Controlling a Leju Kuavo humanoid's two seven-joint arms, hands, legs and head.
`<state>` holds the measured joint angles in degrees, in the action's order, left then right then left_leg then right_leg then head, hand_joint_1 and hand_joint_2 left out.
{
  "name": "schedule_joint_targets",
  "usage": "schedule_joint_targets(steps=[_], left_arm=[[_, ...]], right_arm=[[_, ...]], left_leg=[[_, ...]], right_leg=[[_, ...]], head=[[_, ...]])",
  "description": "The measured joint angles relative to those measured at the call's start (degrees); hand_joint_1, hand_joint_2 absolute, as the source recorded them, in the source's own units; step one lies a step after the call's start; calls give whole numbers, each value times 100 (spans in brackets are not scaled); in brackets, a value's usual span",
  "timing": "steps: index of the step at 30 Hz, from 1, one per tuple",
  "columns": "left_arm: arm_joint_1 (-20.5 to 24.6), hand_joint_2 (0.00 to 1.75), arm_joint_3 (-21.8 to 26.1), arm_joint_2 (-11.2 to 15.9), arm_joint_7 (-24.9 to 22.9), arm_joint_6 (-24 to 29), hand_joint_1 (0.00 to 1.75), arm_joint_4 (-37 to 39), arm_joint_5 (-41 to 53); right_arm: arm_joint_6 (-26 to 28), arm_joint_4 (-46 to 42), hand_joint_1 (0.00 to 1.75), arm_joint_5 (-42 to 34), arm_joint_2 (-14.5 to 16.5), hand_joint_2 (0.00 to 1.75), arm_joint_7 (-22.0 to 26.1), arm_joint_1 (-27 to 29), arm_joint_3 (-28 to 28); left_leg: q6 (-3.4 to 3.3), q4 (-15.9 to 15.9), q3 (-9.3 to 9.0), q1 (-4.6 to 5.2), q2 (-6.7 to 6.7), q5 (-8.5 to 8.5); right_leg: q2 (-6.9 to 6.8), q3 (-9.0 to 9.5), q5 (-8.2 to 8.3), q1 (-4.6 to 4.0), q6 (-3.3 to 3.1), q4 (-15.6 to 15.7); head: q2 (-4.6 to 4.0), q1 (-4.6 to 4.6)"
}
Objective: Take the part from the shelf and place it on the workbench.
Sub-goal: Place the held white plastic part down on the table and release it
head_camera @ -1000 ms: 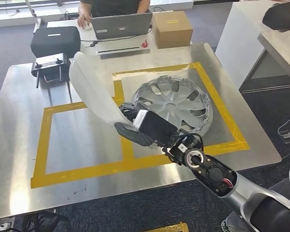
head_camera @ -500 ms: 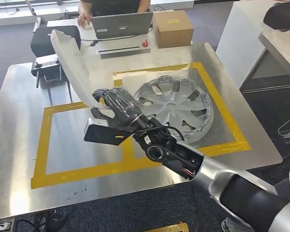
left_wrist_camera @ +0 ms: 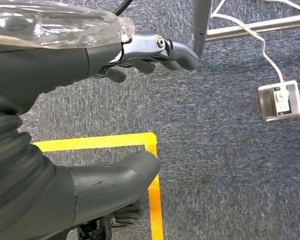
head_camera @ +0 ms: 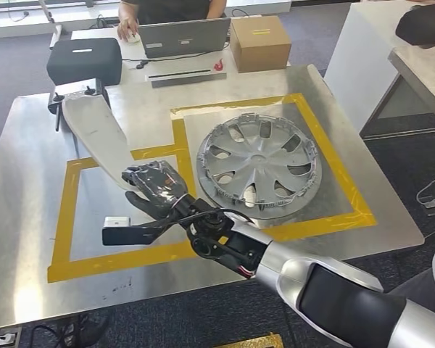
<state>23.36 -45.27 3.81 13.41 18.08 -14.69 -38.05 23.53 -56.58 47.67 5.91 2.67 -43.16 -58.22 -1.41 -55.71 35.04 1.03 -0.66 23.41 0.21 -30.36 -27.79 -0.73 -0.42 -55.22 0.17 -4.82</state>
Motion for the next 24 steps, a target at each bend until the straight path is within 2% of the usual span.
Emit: schedule_joint_targets(steps=[4, 12, 24], left_arm=[[18, 175, -49, -1, -47, 1, 0, 0, -8], [26, 175, -82, 8, -63, -18, 0, 0, -51], [25, 175, -96, 26, -45, -121, 0, 0, -59]], right_arm=[[151, 508, 175, 666, 174, 175, 124, -41, -147], [-336, 1530, 175, 1486, 509, 175, 184, -176, -569], [-567, 2175, 175, 1709, 686, 175, 114, -302, -854]], left_leg=[[0, 0, 0, 0, 1, 0], [0, 0, 0, -1, 1, 0], [0, 1, -1, -1, 3, 0]], right_leg=[[0, 2, 0, 0, 0, 3], [0, 2, 0, 0, 0, 4], [1, 3, 0, 0, 0, 7]], head=[[0, 0], [0, 1], [0, -1]])
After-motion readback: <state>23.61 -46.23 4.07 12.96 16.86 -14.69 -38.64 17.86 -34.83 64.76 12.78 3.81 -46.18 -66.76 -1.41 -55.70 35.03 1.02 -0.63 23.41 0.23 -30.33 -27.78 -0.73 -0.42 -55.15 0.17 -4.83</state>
